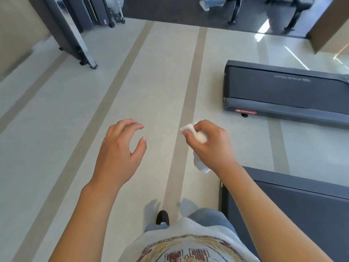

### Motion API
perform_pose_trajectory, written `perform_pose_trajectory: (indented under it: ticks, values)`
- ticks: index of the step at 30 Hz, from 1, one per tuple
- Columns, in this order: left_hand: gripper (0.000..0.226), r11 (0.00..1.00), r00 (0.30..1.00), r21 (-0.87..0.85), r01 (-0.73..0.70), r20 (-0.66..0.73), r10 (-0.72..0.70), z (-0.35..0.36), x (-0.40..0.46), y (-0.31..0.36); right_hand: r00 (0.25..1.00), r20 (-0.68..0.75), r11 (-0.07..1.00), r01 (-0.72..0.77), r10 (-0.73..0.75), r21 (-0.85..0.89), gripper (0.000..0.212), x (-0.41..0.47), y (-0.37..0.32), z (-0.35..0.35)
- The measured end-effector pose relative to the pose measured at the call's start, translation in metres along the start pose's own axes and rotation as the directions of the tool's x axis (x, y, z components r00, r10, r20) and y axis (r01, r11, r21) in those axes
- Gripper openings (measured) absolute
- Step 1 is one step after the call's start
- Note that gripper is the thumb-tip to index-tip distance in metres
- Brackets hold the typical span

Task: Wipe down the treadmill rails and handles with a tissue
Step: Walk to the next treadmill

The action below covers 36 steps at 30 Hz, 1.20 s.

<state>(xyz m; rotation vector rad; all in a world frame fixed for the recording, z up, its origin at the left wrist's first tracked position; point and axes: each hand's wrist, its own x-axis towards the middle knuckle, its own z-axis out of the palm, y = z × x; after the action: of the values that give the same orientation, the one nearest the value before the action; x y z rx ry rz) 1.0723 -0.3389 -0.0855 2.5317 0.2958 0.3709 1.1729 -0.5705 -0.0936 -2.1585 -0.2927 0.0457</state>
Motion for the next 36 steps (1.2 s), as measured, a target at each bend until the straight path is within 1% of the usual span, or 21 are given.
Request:
perform_pose_trajectory:
  ticks: [4, 8, 11, 14, 19, 21, 29, 33, 36]
  values:
    - [0.027, 0.998, 0.996, -0.046, -0.047, 0.068, 0.05, 0.021, 0.042, 0.003, 0.997, -0.056, 0.999, -0.044, 0.044, 0.008, 0.027, 0.022, 0.011, -0.006]
    - [0.029, 0.993, 0.983, -0.067, -0.098, 0.147, 0.107, 0.051, 0.089, 0.019, 0.988, -0.133, 0.997, -0.076, 0.074, -0.015, 0.027, 0.053, 0.037, -0.024]
    - [0.029, 0.986, 0.973, -0.074, -0.146, 0.169, 0.157, 0.076, 0.127, 0.037, 0.976, -0.194, 0.995, -0.098, 0.095, -0.005, 0.026, 0.084, 0.061, -0.042]
    - [0.028, 0.983, 0.964, -0.073, -0.171, 0.192, 0.182, 0.109, 0.169, 0.061, 0.97, -0.223, 0.995, -0.099, 0.096, -0.002, 0.025, 0.118, 0.087, -0.066]
    - [0.029, 0.972, 0.943, -0.084, -0.219, 0.237, 0.233, 0.163, 0.235, 0.124, 0.958, -0.26, 0.993, -0.122, 0.118, 0.001, 0.025, 0.18, 0.132, -0.124]
    - [0.029, 0.963, 0.928, -0.079, -0.259, 0.256, 0.27, 0.184, 0.26, 0.155, 0.952, -0.28, 0.992, -0.128, 0.124, 0.006, 0.025, 0.204, 0.149, -0.153]
    - [0.032, 0.917, 0.875, -0.111, -0.382, 0.275, 0.398, 0.262, 0.347, 0.264, 0.909, -0.379, 0.985, -0.167, 0.172, 0.046, 0.025, 0.275, 0.207, -0.249]
    - [0.034, 0.89, 0.832, -0.129, -0.437, 0.319, 0.454, 0.297, 0.382, 0.302, 0.859, -0.466, 0.976, -0.208, 0.214, 0.065, 0.027, 0.294, 0.24, -0.284]
    - [0.035, 0.862, 0.793, -0.164, -0.48, 0.341, 0.506, 0.323, 0.413, 0.33, 0.826, -0.493, 0.96, -0.268, 0.274, 0.084, 0.03, 0.31, 0.26, -0.307]
